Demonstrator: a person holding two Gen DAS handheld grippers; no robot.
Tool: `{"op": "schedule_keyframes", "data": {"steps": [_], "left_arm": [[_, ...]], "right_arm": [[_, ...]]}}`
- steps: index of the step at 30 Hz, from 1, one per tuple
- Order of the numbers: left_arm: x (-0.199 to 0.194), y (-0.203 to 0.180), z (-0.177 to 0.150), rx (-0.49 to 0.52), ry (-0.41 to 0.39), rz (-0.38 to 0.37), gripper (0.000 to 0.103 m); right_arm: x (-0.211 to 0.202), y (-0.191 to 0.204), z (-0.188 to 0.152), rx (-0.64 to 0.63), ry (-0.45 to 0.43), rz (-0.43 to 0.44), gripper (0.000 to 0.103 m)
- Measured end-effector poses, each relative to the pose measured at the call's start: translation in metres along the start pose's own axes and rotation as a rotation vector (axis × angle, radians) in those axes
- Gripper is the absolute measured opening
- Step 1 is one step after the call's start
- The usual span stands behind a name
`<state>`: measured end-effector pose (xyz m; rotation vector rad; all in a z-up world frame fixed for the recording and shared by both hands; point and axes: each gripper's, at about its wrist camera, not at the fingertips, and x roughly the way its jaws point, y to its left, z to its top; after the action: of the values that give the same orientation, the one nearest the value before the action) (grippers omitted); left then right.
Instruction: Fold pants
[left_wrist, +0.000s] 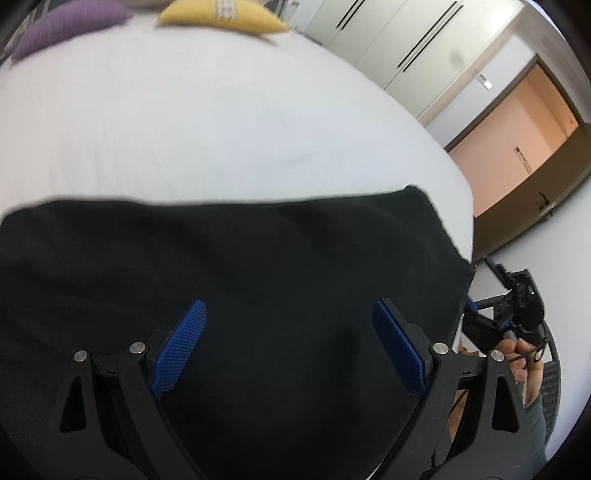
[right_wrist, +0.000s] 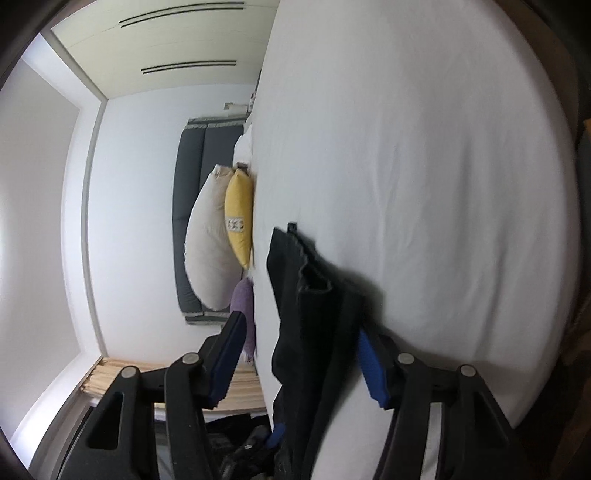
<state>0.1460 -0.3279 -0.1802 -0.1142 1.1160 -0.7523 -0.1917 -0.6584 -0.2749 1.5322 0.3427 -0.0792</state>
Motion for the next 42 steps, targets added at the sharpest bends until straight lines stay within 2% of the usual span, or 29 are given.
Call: {"op": "schedule_keyframes", "data": {"steps": [6, 7, 10, 11, 12, 16, 21, 25, 28, 31, 32, 35, 36, 38, 42], "left_arm": [[0.005, 0.01, -0.008, 0.006, 0.005, -0.002, 0.092], [0.006, 0.009, -0.009, 0.008, 0.001, -0.002, 0.092], [0.009, 0.011, -0.016, 0.031, -0.007, 0.012, 0.092], [0.012, 0.009, -0.017, 0.038, -0.009, 0.018, 0.092], [0.003, 0.019, -0.02, 0.039, -0.011, 0.018, 0.092], [0.003, 0.022, -0.022, 0.029, -0.019, 0.006, 0.092], [0.0, 0.026, -0.025, 0.008, -0.033, -0.019, 0.092], [-0.012, 0.038, -0.022, -0.089, -0.056, -0.084, 0.092], [-0.029, 0.058, -0.023, -0.181, -0.084, -0.107, 0.092], [-0.05, 0.082, -0.027, -0.277, -0.118, -0.153, 0.092], [-0.058, 0.091, -0.029, -0.314, -0.132, -0.179, 0.092], [-0.071, 0.113, -0.035, -0.407, -0.148, -0.24, 0.094], [-0.072, 0.119, -0.038, -0.437, -0.139, -0.262, 0.095], [-0.073, 0.126, -0.042, -0.476, -0.124, -0.278, 0.096], [-0.069, 0.13, -0.047, -0.488, -0.09, -0.297, 0.097]], "right_arm": [[0.047, 0.025, -0.003, -0.033, 0.006, 0.018, 0.06], [0.058, 0.03, -0.003, -0.042, 0.002, 0.016, 0.054], [0.074, 0.034, -0.001, -0.066, 0.018, -0.033, 0.023], [0.08, 0.035, 0.001, -0.071, 0.029, -0.05, 0.015], [0.083, 0.034, 0.0, -0.076, 0.033, -0.063, 0.013], [0.091, 0.04, -0.005, -0.1, 0.011, -0.093, 0.01], [0.091, 0.056, -0.011, -0.157, -0.02, -0.179, 0.01], [0.098, 0.094, -0.029, -0.292, -0.037, -0.244, 0.01], [0.116, 0.142, -0.068, -0.498, -0.011, -0.279, 0.01], [0.146, 0.188, -0.138, -0.783, 0.077, -0.323, 0.011], [0.157, 0.199, -0.176, -0.91, 0.133, -0.333, 0.011], [0.187, 0.196, -0.269, -1.215, 0.282, -0.392, 0.01], [0.201, 0.189, -0.289, -1.284, 0.323, -0.424, 0.01], [0.214, 0.164, -0.32, -1.355, 0.377, -0.496, 0.01], [0.21, 0.151, -0.334, -1.364, 0.367, -0.506, 0.01]]}}
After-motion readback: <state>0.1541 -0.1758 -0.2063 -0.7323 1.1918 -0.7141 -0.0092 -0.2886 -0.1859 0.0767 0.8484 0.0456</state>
